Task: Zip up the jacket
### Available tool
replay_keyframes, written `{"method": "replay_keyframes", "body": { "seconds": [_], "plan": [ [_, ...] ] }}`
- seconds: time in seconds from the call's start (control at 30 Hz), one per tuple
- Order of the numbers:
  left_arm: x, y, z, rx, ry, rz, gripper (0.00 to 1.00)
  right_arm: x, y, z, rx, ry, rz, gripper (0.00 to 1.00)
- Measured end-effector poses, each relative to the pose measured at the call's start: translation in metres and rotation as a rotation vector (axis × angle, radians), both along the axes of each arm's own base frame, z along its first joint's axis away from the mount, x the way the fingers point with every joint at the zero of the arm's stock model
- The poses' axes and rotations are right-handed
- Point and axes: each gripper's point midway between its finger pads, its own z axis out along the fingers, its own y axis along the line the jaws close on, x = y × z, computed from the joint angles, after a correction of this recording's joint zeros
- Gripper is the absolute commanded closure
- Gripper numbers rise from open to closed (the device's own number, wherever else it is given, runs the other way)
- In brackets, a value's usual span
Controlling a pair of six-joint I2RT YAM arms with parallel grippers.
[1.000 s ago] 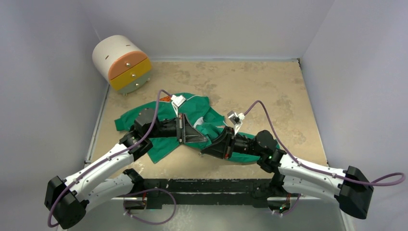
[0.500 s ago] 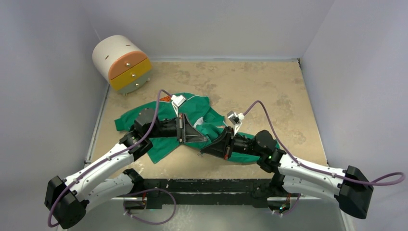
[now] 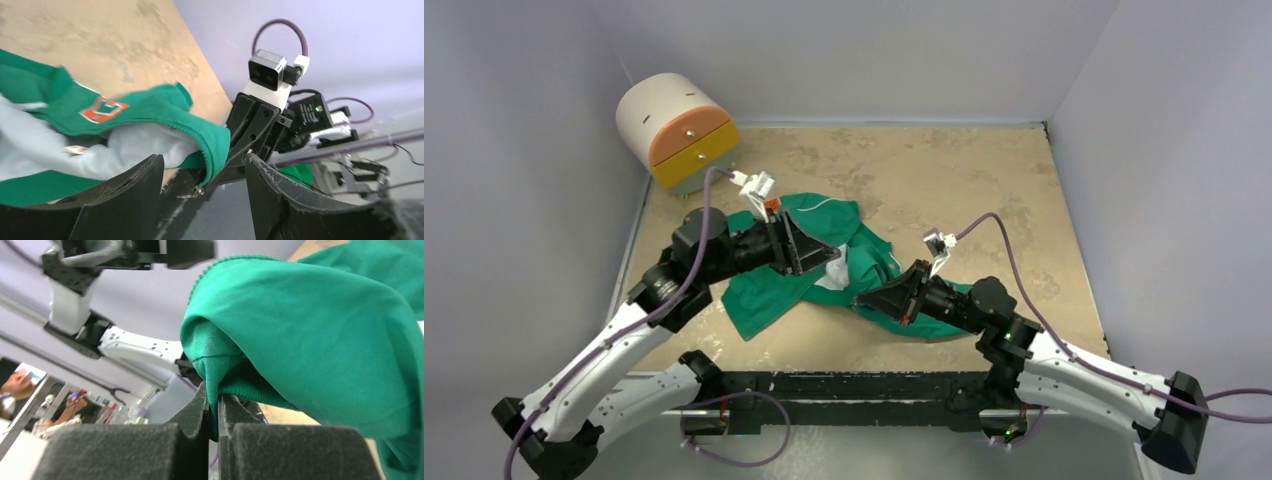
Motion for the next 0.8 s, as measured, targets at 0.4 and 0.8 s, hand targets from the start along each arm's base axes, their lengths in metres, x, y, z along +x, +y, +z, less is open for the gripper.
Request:
{"method": "replay_keyframes", "body": {
  "seconds": [0.4, 0.8],
  "plan": [
    [0.016, 0.056, -0.056, 0.263, 0.035, 0.277, 0.4, 0.069, -0.044, 0.004, -0.203, 0.043, -0.425, 1.0],
    [0.004, 0.104, -0.178, 0.628, 0.305, 0.413, 0.38, 0.172, -0.128, -0.025, -0.428, 0.045, -0.731, 1.0]
  ]
}}
